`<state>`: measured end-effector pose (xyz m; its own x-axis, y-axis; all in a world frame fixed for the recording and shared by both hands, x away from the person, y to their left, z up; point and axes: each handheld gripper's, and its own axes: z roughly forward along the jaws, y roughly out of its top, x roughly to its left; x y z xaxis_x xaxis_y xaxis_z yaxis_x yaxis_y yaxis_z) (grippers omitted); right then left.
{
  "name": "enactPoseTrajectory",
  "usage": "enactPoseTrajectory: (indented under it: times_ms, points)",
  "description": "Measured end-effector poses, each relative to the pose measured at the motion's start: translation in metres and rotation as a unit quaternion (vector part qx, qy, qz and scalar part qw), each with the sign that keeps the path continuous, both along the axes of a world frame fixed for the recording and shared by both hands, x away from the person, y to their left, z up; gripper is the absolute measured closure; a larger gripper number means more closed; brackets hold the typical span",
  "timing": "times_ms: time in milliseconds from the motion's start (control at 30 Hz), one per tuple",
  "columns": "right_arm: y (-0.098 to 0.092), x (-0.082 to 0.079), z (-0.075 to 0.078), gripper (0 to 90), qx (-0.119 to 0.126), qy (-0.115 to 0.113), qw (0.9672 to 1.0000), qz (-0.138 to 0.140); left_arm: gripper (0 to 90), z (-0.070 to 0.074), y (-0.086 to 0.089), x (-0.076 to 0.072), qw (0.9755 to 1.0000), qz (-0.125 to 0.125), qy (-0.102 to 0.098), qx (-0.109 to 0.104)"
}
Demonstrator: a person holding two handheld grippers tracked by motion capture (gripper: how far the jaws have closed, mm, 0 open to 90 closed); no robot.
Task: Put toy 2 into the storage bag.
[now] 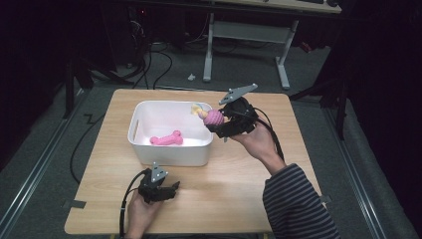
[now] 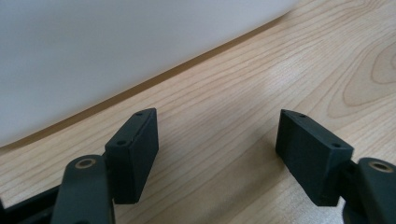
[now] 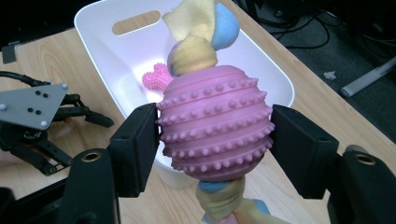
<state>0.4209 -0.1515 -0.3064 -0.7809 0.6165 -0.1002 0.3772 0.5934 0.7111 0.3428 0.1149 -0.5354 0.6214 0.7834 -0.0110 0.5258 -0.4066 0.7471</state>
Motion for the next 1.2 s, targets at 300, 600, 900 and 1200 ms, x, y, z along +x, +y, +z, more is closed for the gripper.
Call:
enactPoseTrajectory:
  times_ms: [300, 600, 900, 1200]
  points:
    - [0.023, 0.011, 0.0, 34.8, -0.002, -0.009, 0.9999, 0.013, 30.1, 0.0, 0.0, 0.0, 1.0, -0.001, 0.001, 0.002]
    - [0.044, 0.019, -0.002, 34.5, -0.001, -0.005, 0.9996, 0.029, 30.0, 0.0, 0.0, 0.0, 1.0, -0.001, 0.0, 0.001]
    - [0.056, 0.028, -0.013, 34.2, -0.005, 0.005, 0.9994, 0.034, 30.0, 0.0, 0.0, 0.0, 1.0, -0.001, 0.001, 0.001]
    - [0.066, 0.033, -0.027, 34.0, -0.003, 0.026, 0.9987, 0.043, 30.0, 0.0, 0.0, 0.0, 1.0, -0.003, 0.002, 0.001]
